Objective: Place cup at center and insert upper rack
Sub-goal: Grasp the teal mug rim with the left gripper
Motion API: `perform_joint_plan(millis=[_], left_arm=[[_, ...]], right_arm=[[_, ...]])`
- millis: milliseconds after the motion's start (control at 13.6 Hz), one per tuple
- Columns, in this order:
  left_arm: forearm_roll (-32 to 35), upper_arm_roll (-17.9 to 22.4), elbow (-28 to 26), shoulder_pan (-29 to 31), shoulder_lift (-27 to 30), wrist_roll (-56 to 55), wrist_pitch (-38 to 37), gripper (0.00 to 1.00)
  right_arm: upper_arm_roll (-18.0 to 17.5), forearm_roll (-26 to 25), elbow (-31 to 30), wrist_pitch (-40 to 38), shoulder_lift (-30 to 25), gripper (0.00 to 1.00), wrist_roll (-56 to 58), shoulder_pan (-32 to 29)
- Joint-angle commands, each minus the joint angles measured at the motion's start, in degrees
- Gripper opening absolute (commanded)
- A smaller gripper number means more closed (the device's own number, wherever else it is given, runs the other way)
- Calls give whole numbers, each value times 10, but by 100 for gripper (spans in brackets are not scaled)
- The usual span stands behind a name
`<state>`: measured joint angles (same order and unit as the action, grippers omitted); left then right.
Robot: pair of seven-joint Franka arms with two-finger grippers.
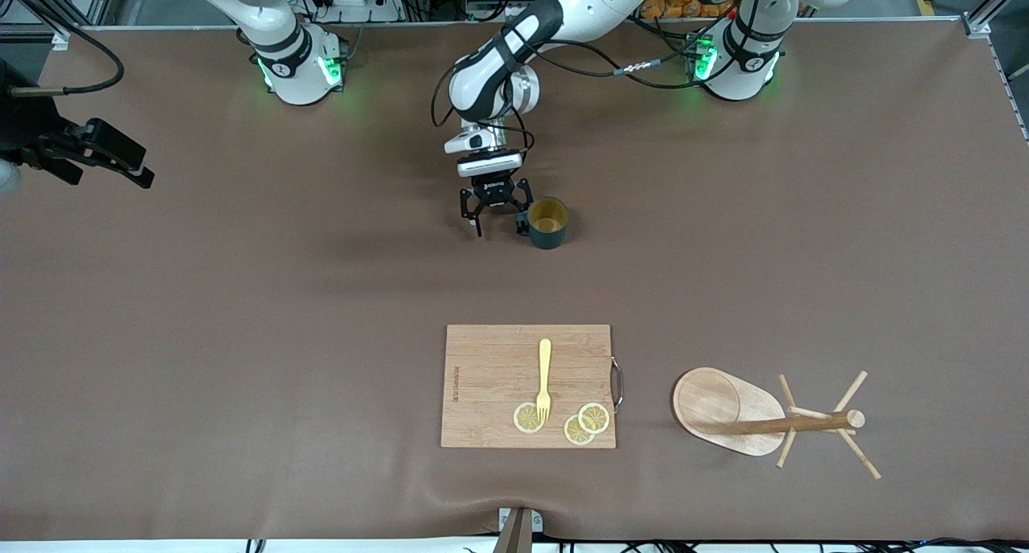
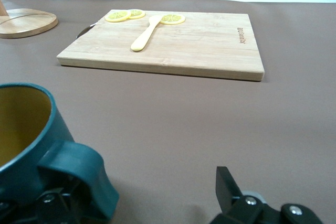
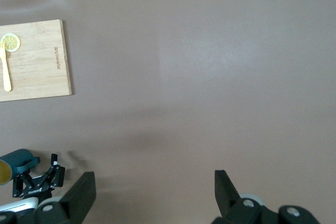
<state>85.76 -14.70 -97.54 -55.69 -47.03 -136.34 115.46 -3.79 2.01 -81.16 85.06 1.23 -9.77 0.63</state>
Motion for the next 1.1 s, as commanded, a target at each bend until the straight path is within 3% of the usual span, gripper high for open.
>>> perform_joint_plan(millis=[0, 73, 147, 660, 880, 1027], left_arm=[[15, 8, 18, -7, -16, -43, -8, 82], [15, 8, 23, -6, -19, -61, -8, 46], [17, 8, 26, -3, -19, -65, -6, 2], [21, 11, 27, 1, -13, -60, -4, 0], [16, 10, 48, 6, -10, -58, -1, 0], [-24, 10, 78, 14, -3, -27, -1, 0]], right_arm=[[14, -13, 15, 2, -7, 100, 1, 15], [14, -13, 15, 3, -7, 100, 4, 13], [14, -11, 14, 3, -7, 100, 4, 12], [14, -13, 15, 1, -7, 100, 2, 9], [12, -42, 15, -1, -7, 100, 4, 9], [13, -44, 15, -1, -7, 100, 4, 7]])
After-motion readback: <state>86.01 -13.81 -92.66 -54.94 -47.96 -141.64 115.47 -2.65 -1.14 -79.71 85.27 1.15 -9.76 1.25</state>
